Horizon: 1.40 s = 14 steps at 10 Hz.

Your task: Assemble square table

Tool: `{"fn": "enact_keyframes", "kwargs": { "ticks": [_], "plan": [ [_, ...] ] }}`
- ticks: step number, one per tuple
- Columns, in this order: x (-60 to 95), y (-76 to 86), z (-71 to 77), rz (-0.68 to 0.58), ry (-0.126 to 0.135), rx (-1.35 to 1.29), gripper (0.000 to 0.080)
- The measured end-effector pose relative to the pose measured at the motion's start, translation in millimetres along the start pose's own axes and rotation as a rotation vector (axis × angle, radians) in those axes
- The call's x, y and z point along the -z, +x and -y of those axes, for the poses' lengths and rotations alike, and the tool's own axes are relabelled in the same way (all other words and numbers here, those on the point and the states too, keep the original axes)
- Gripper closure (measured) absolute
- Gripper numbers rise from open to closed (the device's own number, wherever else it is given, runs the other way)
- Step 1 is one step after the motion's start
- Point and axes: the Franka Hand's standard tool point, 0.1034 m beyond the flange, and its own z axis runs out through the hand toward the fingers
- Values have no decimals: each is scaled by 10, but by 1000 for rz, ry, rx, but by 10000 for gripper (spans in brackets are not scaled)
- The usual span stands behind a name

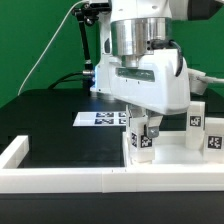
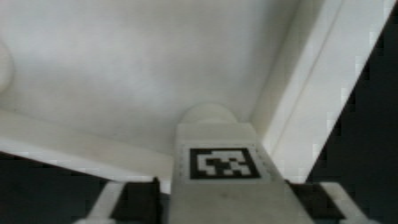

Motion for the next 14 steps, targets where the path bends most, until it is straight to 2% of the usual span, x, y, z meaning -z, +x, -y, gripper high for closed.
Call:
{"fn": "enact_keyframes", "kwargs": {
  "ticks": [1, 2, 3, 9, 11, 13, 14],
  "plan": [
    [6, -1, 8, -2, 3, 65, 324],
    [11, 12, 21, -10, 11, 179, 187],
    [13, 27, 21, -14, 14, 322, 161],
    [40, 87, 7, -20, 10, 1034, 150],
    [52, 111, 9, -23, 3, 1208, 150],
    [48, 124, 2, -28, -9, 1271, 150],
    [47, 128, 0, -28, -9, 1269, 274]
  ]
}}
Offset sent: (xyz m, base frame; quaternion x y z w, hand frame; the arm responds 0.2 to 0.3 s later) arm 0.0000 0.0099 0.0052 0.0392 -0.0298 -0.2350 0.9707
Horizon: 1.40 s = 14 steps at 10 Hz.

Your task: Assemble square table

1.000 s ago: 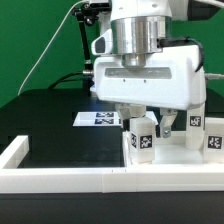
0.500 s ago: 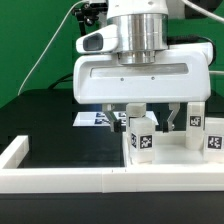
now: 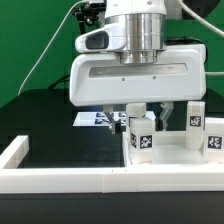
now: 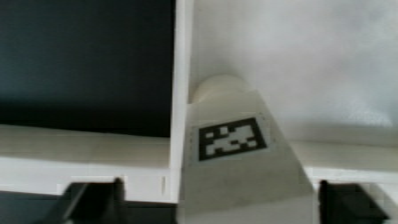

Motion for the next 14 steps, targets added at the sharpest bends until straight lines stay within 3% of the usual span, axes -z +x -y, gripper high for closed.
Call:
{"fn": "enact_keyframes", "kwargs": {
  "ticks": [2, 6, 9, 12, 14],
  "plan": [
    [-5, -3, 3, 1, 0, -31, 509],
    [-15, -9, -2, 2, 1, -192, 509],
    [-29, -12, -36, -3, 12, -623, 509],
    [-37, -32, 29, 22, 10, -1057, 509],
    [-40, -32, 26, 37, 10, -1224, 509]
  ]
}}
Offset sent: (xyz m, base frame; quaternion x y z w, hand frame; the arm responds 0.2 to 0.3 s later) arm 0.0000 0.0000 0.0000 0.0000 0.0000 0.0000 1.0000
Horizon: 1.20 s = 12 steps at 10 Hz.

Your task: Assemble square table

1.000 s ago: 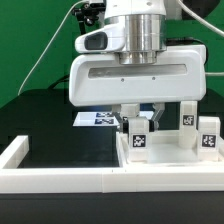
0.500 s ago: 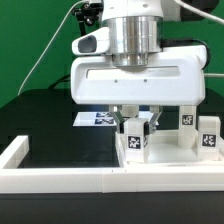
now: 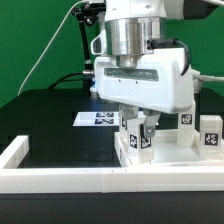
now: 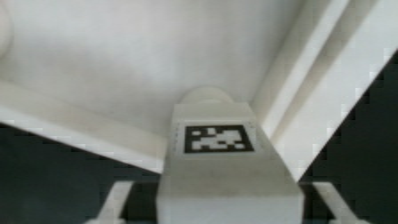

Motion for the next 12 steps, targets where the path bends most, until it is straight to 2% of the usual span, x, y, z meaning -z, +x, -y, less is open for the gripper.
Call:
{"fn": "enact_keyframes", "kwargs": {
  "ticks": [3, 4, 6, 7, 10, 12],
  "plan": [
    [1, -2, 2, 0, 0, -178, 509],
    [0, -1, 1, 0, 0, -157, 509],
    [18, -31, 26, 1, 4, -46, 262],
    [19, -53, 41, -2, 8, 9, 172],
    [33, -67, 56, -4, 10, 538, 151],
    [22, -66, 48, -9, 11, 795, 150]
  ]
}}
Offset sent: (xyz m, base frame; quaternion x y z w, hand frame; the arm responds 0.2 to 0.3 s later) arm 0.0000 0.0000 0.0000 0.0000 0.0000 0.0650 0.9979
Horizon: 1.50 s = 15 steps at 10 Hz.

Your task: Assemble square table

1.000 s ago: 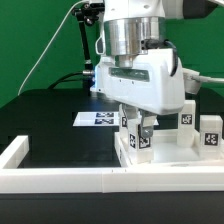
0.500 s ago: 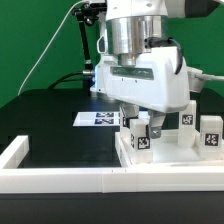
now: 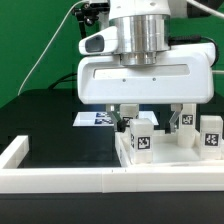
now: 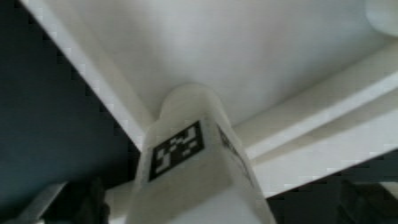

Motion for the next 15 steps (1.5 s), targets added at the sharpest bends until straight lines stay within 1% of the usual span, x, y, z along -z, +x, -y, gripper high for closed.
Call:
{"fn": "enact_keyframes", "kwargs": {
  "ticks": [1, 2, 5, 6, 7, 8, 9, 10, 12, 13, 15],
  "plan": [
    [-3, -7, 3, 1, -2, 155, 150],
    [-3, -9, 7, 1, -4, 195, 150],
    [-2, 3, -26, 3, -21, 426, 150],
    [-3, 5, -35, 4, -26, 448, 150],
    [-5, 4, -36, 4, -26, 442, 242],
    [-6, 4, -36, 4, -26, 442, 242],
    [-7, 3, -37, 4, -26, 442, 427],
    [-7, 3, -37, 4, -26, 426, 511],
    [-7, 4, -37, 4, -26, 389, 511],
    [-7, 5, -39, 2, -24, 316, 511],
    [-8, 15, -51, -4, -20, 10, 511]
  ]
}}
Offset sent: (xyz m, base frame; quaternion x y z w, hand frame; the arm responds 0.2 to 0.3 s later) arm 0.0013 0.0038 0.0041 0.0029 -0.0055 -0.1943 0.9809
